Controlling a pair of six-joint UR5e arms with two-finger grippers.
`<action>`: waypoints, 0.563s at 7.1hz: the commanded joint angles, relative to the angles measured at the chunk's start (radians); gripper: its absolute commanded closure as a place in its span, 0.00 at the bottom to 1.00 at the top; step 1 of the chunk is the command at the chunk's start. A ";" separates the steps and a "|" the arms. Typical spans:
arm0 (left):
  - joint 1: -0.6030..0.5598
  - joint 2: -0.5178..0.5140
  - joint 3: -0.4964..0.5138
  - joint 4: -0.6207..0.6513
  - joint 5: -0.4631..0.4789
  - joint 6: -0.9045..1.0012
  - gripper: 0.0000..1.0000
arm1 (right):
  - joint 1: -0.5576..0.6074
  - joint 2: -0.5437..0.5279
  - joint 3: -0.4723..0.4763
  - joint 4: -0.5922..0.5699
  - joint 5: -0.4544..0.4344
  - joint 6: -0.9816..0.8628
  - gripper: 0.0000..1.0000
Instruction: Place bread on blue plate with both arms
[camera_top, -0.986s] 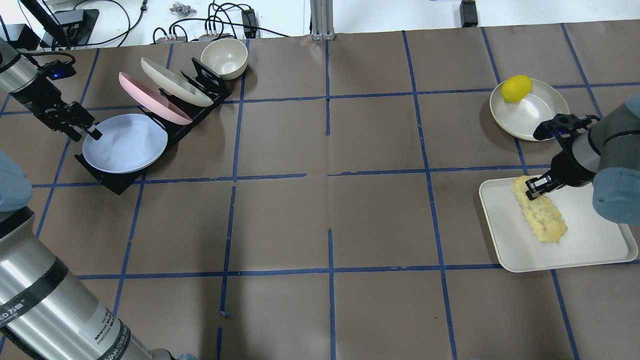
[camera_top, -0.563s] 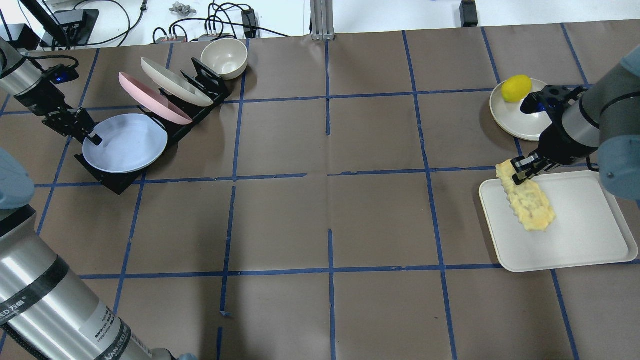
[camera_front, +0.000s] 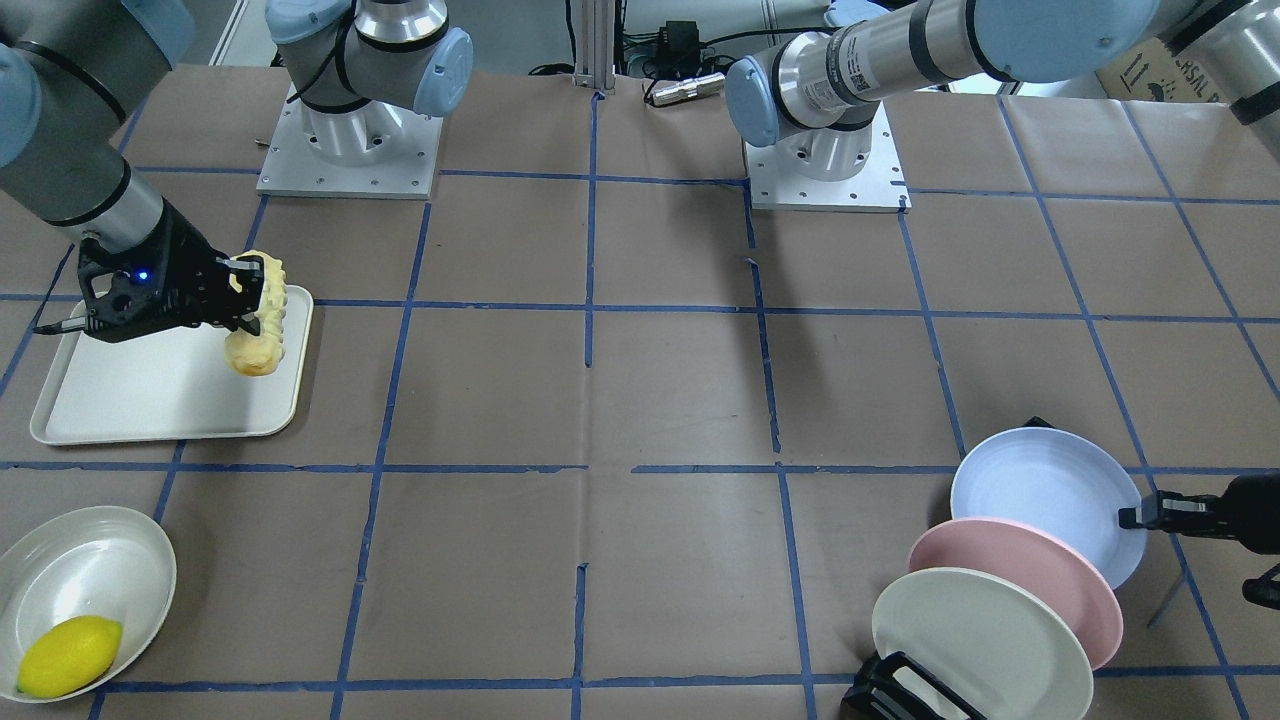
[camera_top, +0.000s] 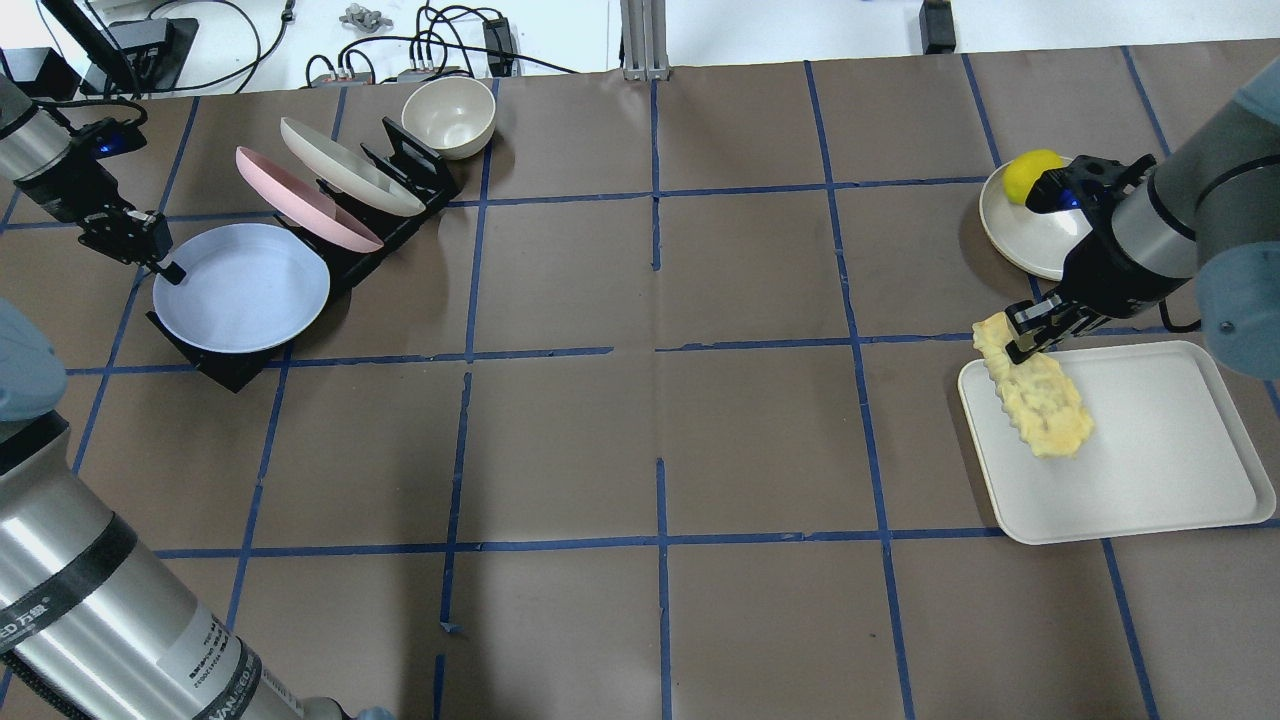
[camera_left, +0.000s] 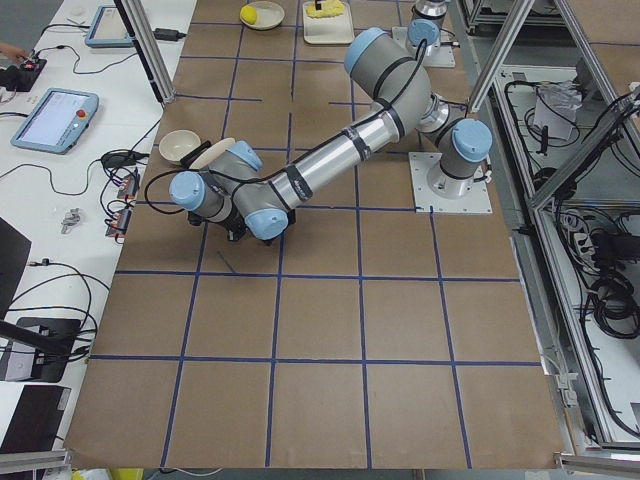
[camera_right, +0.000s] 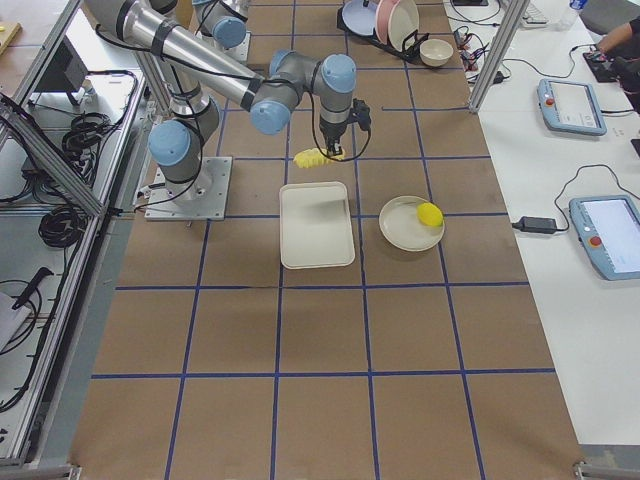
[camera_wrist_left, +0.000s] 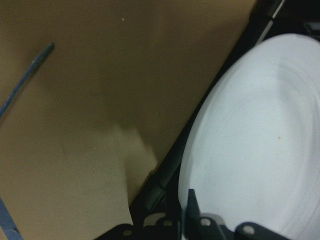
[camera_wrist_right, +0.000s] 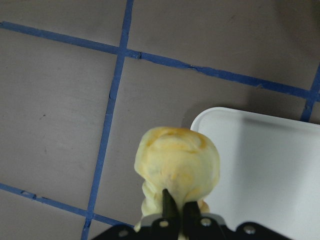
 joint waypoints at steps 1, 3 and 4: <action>-0.002 0.038 0.060 -0.093 0.013 -0.001 0.91 | 0.105 0.020 -0.018 -0.001 -0.066 0.214 0.92; -0.005 0.127 0.029 -0.146 0.016 -0.001 0.91 | 0.170 0.063 -0.139 0.094 -0.107 0.315 0.91; -0.012 0.177 -0.015 -0.154 0.031 -0.030 0.91 | 0.177 0.078 -0.197 0.146 -0.105 0.345 0.91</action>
